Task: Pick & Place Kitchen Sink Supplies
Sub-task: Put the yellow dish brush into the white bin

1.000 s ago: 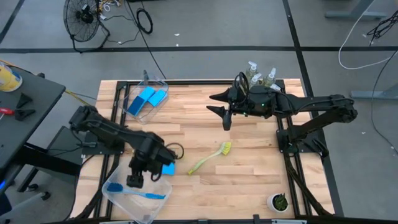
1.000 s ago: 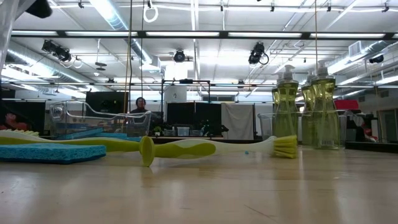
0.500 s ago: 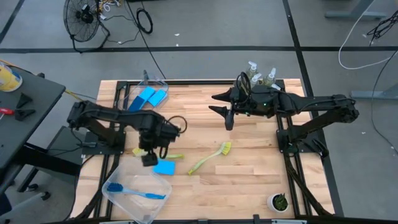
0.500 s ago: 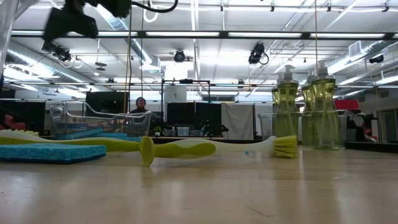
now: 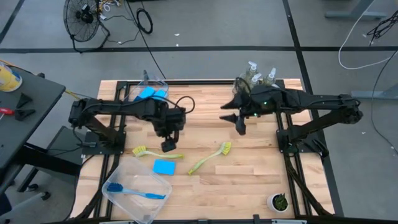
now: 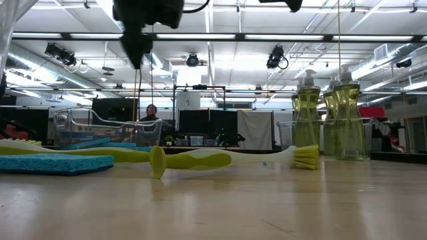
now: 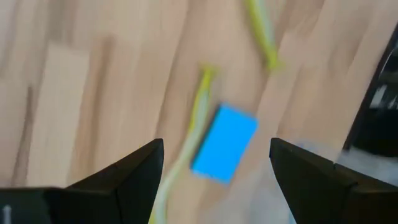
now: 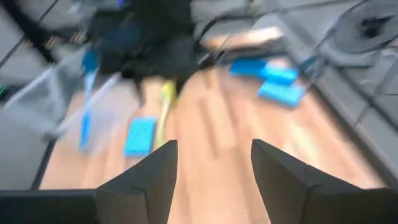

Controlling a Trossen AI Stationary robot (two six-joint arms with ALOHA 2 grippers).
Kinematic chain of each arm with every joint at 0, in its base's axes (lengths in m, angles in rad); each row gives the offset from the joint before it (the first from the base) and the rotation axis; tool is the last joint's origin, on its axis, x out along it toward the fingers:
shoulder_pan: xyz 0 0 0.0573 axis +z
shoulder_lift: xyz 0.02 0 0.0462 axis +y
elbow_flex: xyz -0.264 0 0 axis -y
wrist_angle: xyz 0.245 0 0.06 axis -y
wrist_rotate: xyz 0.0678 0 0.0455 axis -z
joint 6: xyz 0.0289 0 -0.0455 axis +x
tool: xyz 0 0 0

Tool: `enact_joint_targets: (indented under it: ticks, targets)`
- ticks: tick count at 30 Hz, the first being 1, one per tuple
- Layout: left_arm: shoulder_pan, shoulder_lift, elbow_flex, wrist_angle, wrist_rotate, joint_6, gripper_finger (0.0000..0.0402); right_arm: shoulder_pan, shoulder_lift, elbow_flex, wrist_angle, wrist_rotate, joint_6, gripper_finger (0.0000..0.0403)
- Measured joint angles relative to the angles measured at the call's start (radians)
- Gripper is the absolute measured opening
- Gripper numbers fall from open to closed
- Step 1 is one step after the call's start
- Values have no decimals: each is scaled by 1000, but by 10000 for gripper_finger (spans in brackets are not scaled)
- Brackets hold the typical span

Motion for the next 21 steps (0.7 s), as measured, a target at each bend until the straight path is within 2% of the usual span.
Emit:
enact_joint_targets:
  ticks: [4,9,14,21]
  targets:
    - [28,0,0,128,-4,4,298,-4,24,0,-90,-102,-69,206]
    - [52,0,0,228,-4,4,298,-4,61,0,-197,-125,-205,206]
    - [68,0,0,249,-4,4,298,-4,111,0,-296,-154,-349,206]
    - [74,0,0,250,-8,4,298,-4,213,-6,-309,-189,-507,206]
